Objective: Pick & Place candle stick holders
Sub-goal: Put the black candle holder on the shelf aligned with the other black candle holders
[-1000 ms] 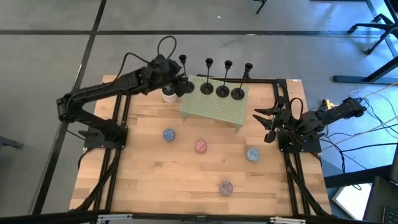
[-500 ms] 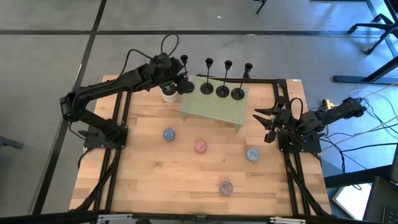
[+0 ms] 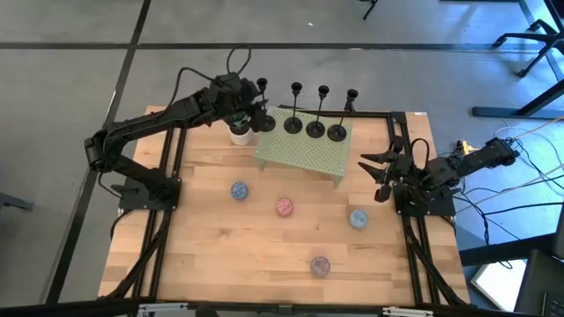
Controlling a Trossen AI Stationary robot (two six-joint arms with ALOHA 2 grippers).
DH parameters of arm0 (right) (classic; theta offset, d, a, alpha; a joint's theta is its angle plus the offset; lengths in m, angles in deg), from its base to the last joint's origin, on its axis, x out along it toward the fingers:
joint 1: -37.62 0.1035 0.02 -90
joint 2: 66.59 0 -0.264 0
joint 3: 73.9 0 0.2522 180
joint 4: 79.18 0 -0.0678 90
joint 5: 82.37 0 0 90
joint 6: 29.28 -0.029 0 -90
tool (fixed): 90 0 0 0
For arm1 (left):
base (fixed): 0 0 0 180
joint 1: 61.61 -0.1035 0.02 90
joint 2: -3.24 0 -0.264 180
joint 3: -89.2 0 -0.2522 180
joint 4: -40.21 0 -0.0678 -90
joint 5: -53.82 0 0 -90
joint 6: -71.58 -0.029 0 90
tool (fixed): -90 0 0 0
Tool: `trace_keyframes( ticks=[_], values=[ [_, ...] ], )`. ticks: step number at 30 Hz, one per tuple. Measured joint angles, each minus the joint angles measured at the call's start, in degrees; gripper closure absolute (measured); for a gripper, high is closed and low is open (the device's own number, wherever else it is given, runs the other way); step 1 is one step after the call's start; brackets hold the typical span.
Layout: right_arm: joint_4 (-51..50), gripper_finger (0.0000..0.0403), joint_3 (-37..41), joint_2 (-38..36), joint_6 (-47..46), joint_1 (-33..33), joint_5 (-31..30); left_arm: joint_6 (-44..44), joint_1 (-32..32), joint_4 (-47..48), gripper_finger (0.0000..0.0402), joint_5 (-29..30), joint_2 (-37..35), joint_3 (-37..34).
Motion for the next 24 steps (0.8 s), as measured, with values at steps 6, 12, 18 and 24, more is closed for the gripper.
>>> trace_keyframes(
  ticks=[6, 12, 18, 24],
  values=[
    [0.0, 0.029, 0.0, 0.0, 0.0, 0.0, 0.0, -0.1, -0.9, -2.5, 0.0265, -0.3, 0.0, 0.0],
    [0.0, 0.029, 0.0, 0.0, 0.0, 0.0, 0.0, 0.0, -1.0, -2.9, 0.0312, -0.4, 0.0, 0.0],
    [0.0, 0.029, 0.0, 0.0, 0.0, 0.0, 0.0, 0.2, -1.0, -3.4, 0.0373, -3.9, 0.0, 0.0],
    [0.0, 0.029, 0.0, 0.0, 0.0, 0.0, 0.0, 0.0, -1.0, -4.9, 0.0387, -3.6, 0.0, 0.0]
  ],
)
